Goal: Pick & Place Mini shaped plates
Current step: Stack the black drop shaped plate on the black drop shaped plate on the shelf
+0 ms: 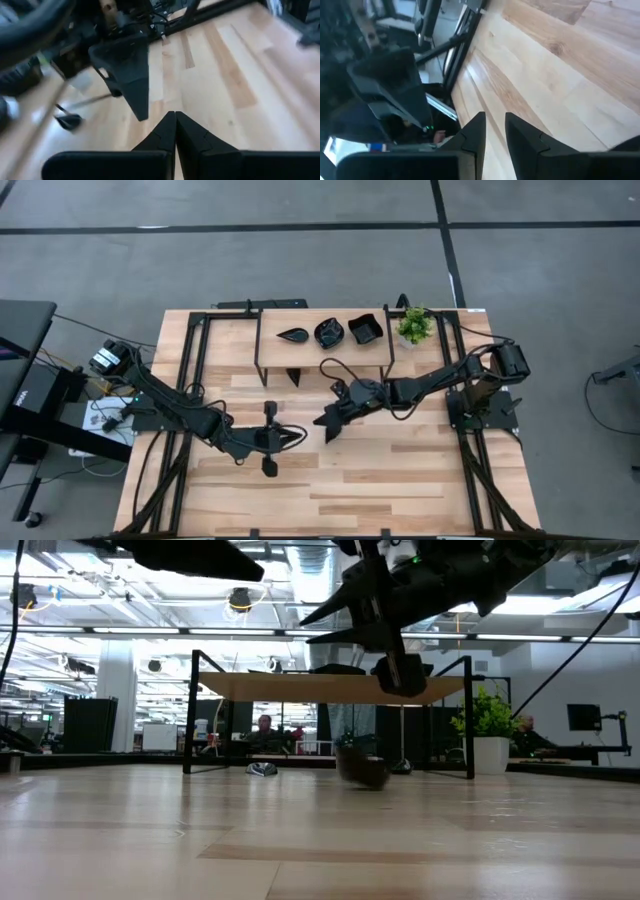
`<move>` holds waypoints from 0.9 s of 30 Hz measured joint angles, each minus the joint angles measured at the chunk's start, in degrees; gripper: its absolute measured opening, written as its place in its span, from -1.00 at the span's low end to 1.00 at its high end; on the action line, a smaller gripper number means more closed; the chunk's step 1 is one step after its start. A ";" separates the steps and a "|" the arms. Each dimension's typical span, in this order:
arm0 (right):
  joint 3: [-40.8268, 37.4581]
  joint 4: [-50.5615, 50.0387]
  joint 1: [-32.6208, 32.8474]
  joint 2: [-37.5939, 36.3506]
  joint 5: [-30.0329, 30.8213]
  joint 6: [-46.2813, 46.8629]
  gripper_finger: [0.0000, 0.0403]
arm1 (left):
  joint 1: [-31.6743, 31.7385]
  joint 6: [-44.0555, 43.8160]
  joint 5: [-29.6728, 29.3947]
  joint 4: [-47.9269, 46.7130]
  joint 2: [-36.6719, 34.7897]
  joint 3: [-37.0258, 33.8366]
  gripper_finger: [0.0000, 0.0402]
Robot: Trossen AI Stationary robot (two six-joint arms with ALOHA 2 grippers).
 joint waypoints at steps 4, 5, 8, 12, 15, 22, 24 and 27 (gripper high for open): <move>0.00 -1.20 -0.09 0.00 -1.31 -4.67 -0.66 | 0.48 -14.55 0.54 -0.38 0.00 0.00 -0.96; 0.00 -1.66 -0.09 0.00 -1.34 -5.70 -0.66 | 0.82 -18.13 1.00 -0.84 0.00 0.00 -0.95; 0.00 -2.08 -0.09 -0.13 -1.77 -8.23 -0.66 | 1.82 -24.97 4.81 -1.49 0.00 0.00 -0.88; 0.00 -4.14 -0.09 -1.74 -2.47 -11.90 -0.66 | 2.66 -32.01 8.26 -1.55 0.00 -0.01 -0.76; 0.00 -8.03 -0.04 -4.54 -1.44 -15.58 -0.66 | 3.25 -38.31 8.21 -1.54 0.00 0.00 -0.68; 0.00 -23.47 4.27 -13.72 13.84 -22.04 -0.66 | 3.93 -45.76 7.63 0.93 1.74 -0.02 -0.66; 0.00 -27.42 6.67 -16.19 18.01 -24.45 -0.66 | 3.91 -45.75 7.64 3.48 3.63 -0.02 -0.66; 0.00 -32.85 10.55 -18.92 21.67 -27.48 -0.66 | 3.93 -47.77 7.62 7.71 7.37 -0.02 -0.67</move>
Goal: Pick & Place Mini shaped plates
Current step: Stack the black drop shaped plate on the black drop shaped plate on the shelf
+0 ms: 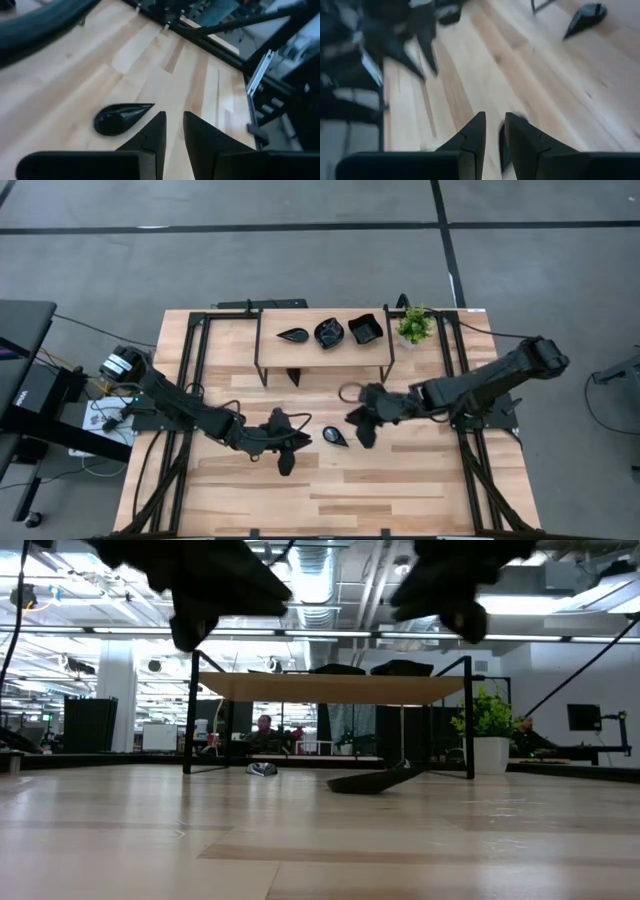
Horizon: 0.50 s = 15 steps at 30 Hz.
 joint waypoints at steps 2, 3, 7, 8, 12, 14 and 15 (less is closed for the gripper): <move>0.00 -4.05 2.26 -0.86 0.37 -0.01 -0.66 | 0.01 -5.02 -0.02 2.79 2.40 0.00 -0.67; 0.00 -5.82 3.22 -0.97 0.37 0.33 -0.66 | 0.01 -7.57 -0.02 3.64 3.28 0.00 -0.67; 0.00 -11.21 6.51 1.10 1.28 4.06 -0.66 | -0.57 -12.79 -0.14 6.37 5.55 -0.04 -0.70; 0.00 -11.58 7.08 2.22 1.70 5.39 -0.66 | -0.97 -12.96 -0.10 7.52 5.84 -0.04 -0.70; 0.00 -11.00 7.70 7.76 1.54 4.65 -0.66 | -3.06 -12.88 -0.08 9.98 5.66 -0.04 -0.72; 0.00 -10.94 7.48 10.79 1.87 2.52 -0.66 | -4.33 -12.83 -0.12 10.30 5.09 -0.04 -0.72; 0.00 -10.91 7.23 12.34 2.45 1.34 -0.66 | -4.93 -12.82 -0.12 10.74 4.94 -0.03 -0.72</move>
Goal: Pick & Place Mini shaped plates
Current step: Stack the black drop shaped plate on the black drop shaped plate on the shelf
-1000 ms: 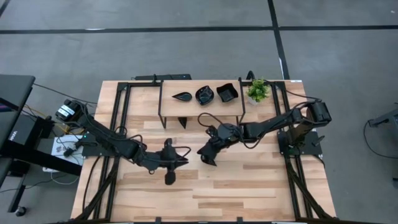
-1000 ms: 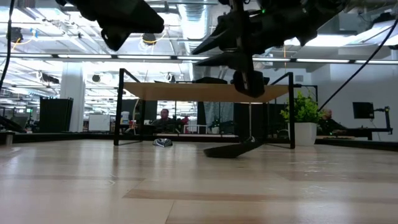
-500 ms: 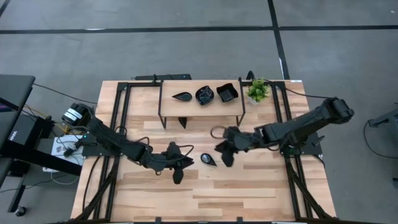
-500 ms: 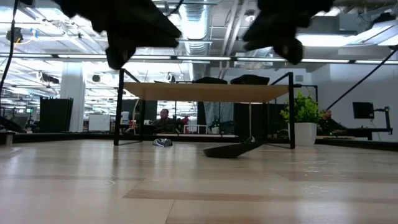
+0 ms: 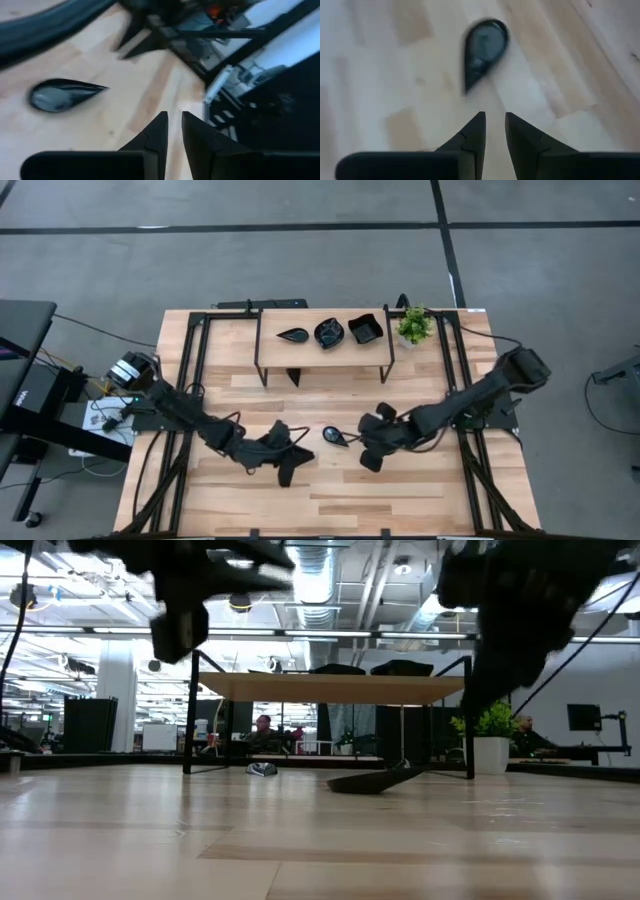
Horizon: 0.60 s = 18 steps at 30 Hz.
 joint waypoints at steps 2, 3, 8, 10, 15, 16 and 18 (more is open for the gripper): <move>0.00 0.36 -0.83 3.15 0.72 -2.26 -0.66 | -1.34 0.01 -0.14 0.49 -0.04 0.01 -0.71; 0.00 0.52 -1.38 4.71 0.72 -3.34 -0.66 | -2.03 0.03 -0.67 0.74 -0.04 0.01 -0.71; 0.02 1.29 -3.59 10.82 0.39 -4.94 -0.66 | -4.77 0.04 -7.93 3.27 -0.13 0.03 -0.71; 0.23 2.00 -3.88 11.91 0.35 -5.17 -0.66 | -5.20 -0.19 -10.16 3.94 -0.14 0.02 -0.71; 1.39 4.05 -3.90 13.71 -0.55 -6.67 -0.66 | -5.59 -1.34 -11.19 5.09 -0.13 0.01 -0.72; 2.05 4.28 -3.90 13.78 -0.55 -7.27 -0.66 | -5.70 -1.52 -11.20 5.11 -0.13 0.01 -0.72; 3.36 4.94 -3.94 14.05 -1.06 -7.72 -0.66 | -5.78 -1.65 -11.17 5.31 -0.13 0.01 -0.73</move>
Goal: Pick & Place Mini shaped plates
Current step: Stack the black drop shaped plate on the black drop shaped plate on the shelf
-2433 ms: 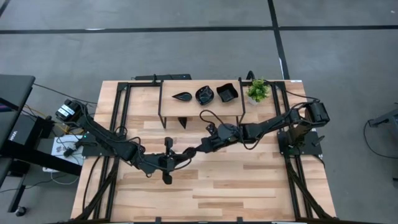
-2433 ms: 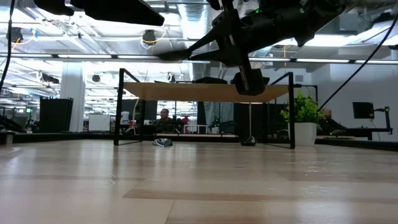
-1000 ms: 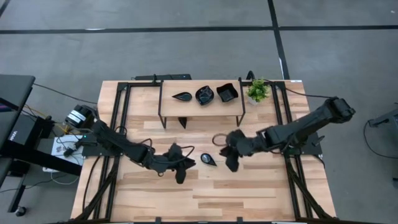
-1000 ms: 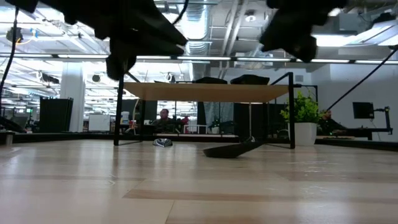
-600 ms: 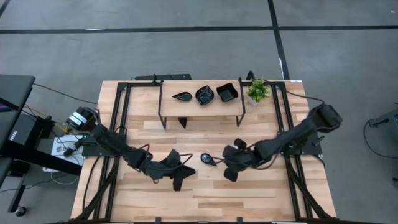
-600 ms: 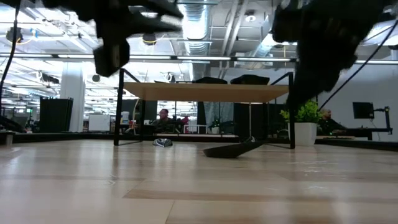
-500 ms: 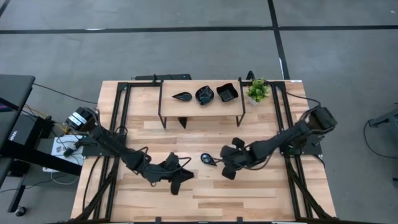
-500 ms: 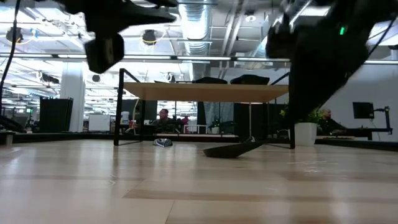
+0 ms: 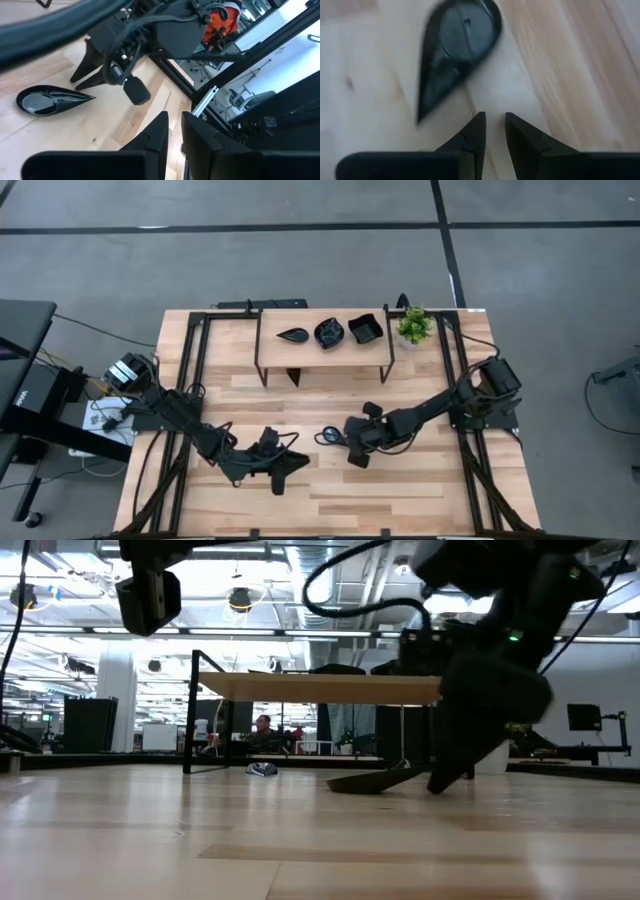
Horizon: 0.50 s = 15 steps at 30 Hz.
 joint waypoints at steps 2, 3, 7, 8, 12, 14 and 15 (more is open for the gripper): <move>1.11 1.29 -0.13 0.15 -0.46 -0.76 -0.66 | -0.12 0.00 0.00 0.25 0.00 0.00 -0.73; 1.62 2.11 -0.16 0.05 -0.71 -1.66 -0.66 | -0.12 0.00 -0.01 0.32 0.00 0.00 -0.73; 3.02 4.83 -0.32 0.04 -3.74 -3.39 -0.67 | -0.14 0.00 0.00 0.72 0.00 0.00 -0.73; 3.24 5.47 -0.39 0.04 -4.76 -3.43 -0.67 | -0.14 -0.02 0.00 0.72 0.00 0.00 -0.73; 3.83 7.41 -0.41 0.01 -6.41 -4.41 -0.67 | -0.12 -0.01 0.00 0.99 0.00 0.00 -0.73; 3.97 7.31 -0.41 0.01 -6.57 -4.59 -0.67 | -0.14 0.00 0.00 1.28 0.00 0.00 -0.73; 4.03 7.33 -0.41 0.01 -6.59 -5.20 -0.67 | -0.14 0.00 0.00 1.48 0.00 0.00 -0.73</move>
